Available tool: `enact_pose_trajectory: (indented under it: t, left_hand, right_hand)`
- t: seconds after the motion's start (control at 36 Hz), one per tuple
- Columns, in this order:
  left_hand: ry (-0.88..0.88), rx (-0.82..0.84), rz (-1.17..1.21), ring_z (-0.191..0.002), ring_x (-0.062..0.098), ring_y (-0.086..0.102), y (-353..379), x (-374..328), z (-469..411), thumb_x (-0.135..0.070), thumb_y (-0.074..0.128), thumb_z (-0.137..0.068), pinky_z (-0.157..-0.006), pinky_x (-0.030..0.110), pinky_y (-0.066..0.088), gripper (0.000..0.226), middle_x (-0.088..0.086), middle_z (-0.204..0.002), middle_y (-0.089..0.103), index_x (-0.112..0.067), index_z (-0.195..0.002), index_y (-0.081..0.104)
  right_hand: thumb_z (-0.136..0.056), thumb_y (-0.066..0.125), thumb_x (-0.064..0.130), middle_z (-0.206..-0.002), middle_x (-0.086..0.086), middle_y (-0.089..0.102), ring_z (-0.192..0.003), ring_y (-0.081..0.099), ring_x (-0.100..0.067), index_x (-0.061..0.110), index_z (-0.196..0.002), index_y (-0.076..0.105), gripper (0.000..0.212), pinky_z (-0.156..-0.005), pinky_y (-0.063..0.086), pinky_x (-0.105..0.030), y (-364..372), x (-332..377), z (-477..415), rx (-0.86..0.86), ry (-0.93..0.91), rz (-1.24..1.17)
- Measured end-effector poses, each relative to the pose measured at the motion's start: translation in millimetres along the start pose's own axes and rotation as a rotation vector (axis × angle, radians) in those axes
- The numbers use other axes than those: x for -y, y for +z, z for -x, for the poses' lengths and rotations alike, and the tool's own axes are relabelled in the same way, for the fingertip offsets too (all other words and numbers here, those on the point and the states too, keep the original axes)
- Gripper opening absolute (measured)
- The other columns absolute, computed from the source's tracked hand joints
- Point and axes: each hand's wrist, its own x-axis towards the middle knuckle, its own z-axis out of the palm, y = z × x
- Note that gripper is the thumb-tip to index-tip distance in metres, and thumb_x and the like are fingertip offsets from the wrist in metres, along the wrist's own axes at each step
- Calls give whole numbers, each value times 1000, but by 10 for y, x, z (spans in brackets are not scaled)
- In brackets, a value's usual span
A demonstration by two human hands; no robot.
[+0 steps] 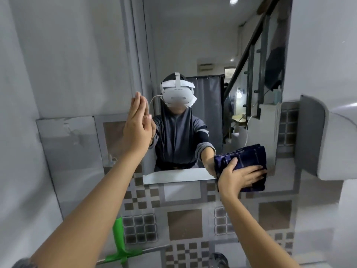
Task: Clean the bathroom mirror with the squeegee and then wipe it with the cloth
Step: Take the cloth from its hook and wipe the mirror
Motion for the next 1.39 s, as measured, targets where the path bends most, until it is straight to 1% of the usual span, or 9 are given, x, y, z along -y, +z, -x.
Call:
enact_pose_trajectory:
  t: [0.22, 0.42, 0.53, 0.61, 0.75, 0.86, 1.0, 1.31, 1.39]
  left_hand:
    - [37, 63, 3, -141, 16, 19, -130, 3, 0, -6, 50, -91, -105, 35, 39, 53, 6, -153, 22, -5, -141, 31]
    - [122, 124, 8, -139, 24, 19, -265, 17, 41, 4, 52, -89, -94, -7, 16, 54, 15, -150, 26, 1, -138, 32]
    - [158, 139, 0, -139, 23, 20, -235, 4, 119, 3, 52, -89, -102, 0, 18, 53, 13, -150, 27, 0, -138, 34]
    - [131, 146, 18, -139, 18, 21, -206, -22, 194, 1, 51, -90, -111, 22, 25, 50, 11, -150, 28, -1, -138, 35]
    - [109, 174, 34, -139, 16, 20, -180, -68, 275, 2, 54, -87, -112, 14, 13, 53, 10, -149, 28, -3, -137, 37]
    - [109, 190, 98, -136, 19, 32, -226, -115, 578, 1, 58, -86, -111, 21, 26, 46, 11, -143, 40, -2, -131, 47]
    - [-7, 246, 77, -111, 9, 48, -514, 86, 1282, 0, 62, -82, -99, 6, 30, 33, 11, -118, 60, -1, -114, 60]
    - [-53, 491, 14, -101, 17, 55, -540, 222, 1337, -9, 55, -89, -89, 24, 43, 23, 4, -108, 57, -7, -112, 58]
    - [-108, 507, -1, -100, 19, 55, -502, 217, 1301, -8, 55, -89, -87, 29, 47, 21, 6, -106, 57, -6, -109, 58]
  right_hand:
    - [-96, 43, 29, -154, -19, -16, -143, -14, -32, -2, -145, -7, 76, -114, 0, -52, 401, 13, 723, 100, -105, 52]
    - [-91, 34, 39, -152, -29, 9, -140, 3, -38, -6, -143, 9, 73, -110, 16, -58, 696, -135, 1199, 160, -462, 316]
    - [-91, 32, 39, -151, -25, 11, -139, 7, -39, -5, -143, 14, 70, -108, 20, -57, 725, -286, 1285, 203, -642, 475]
    - [-91, 31, 36, -148, -24, 18, -138, 16, -39, -4, -140, 27, 64, -107, 20, -55, 704, -343, 1336, 226, -828, 596]
    - [-87, 51, 27, -150, -19, 17, -139, 19, -35, 1, -143, 22, 68, -111, 15, -55, 729, -410, 1278, 223, -1113, 712]
    - [-84, 61, 21, -152, -14, 18, -141, 16, -32, 4, -145, 22, 74, -114, 10, -51, 646, -461, 1209, 212, -1188, 720]
    - [-82, 65, 18, -154, -9, 16, -142, 16, -27, 9, -145, 26, 75, -113, 18, -48, 565, -704, 1426, 323, -1244, 780]
    - [-79, 70, 25, -148, -7, 37, -136, 28, -22, 12, -141, 35, 72, -107, 34, -38, 515, -522, 1151, 337, -1318, 690]
    - [-75, 73, 27, -145, -8, 43, -135, 28, -21, 12, -139, 38, 74, -109, 25, -36, 476, -467, 1105, 372, -1355, 692]
